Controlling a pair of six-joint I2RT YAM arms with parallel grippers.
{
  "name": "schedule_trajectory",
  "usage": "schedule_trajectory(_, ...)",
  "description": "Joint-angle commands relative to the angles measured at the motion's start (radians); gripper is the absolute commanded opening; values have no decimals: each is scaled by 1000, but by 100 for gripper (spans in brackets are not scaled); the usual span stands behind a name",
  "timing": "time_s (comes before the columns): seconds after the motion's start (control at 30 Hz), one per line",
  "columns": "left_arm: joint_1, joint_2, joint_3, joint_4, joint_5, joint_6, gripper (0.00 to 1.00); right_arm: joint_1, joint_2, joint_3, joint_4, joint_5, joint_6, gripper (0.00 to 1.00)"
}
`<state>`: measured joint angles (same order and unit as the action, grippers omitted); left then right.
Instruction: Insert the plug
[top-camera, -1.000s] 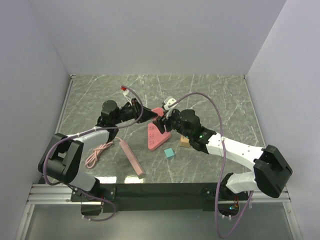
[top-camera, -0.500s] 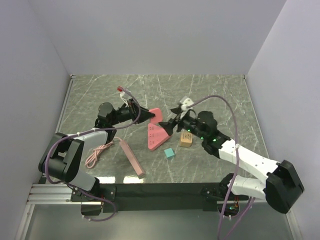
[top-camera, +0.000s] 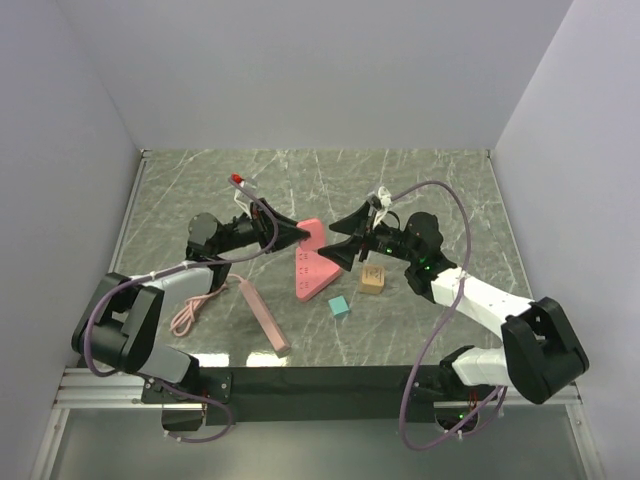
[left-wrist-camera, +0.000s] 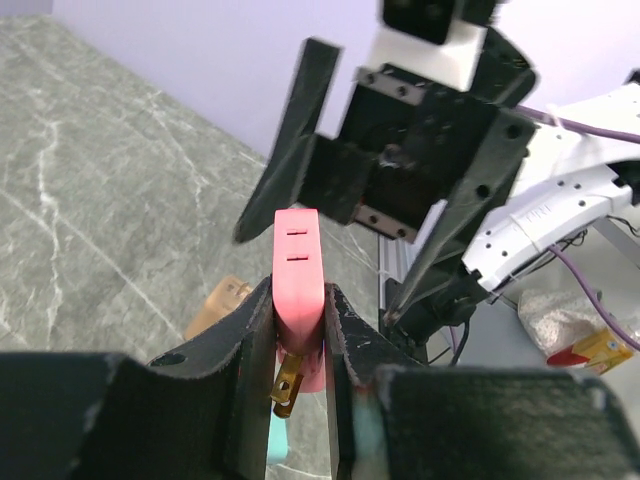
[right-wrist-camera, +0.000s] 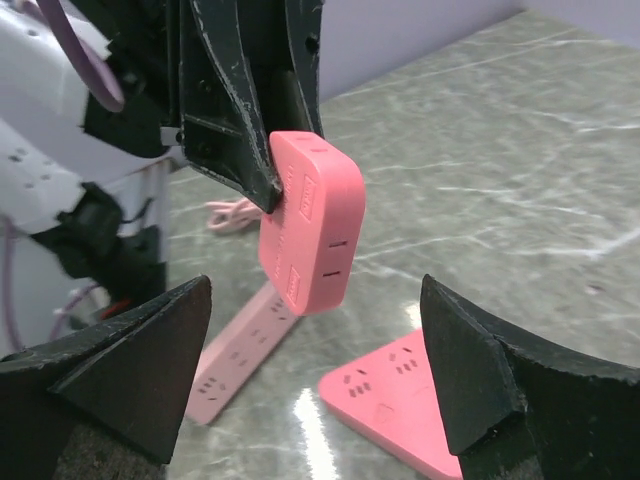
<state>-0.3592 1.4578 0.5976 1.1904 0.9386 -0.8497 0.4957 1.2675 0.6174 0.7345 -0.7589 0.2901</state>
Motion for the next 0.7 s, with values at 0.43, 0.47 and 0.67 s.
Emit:
schedule_trajectory(0.43,-72,-36,16,34,23,57,0,-3,85,44,321,-218,184,61)
schedule_trajectory(0.47,-73,-39,16,29,20,63,0,-5,95,44,328,-227,195,57)
schedule_trajectory(0.67,-76,-40,13,49,5,55,0,3,116,45,327,-240,189,39)
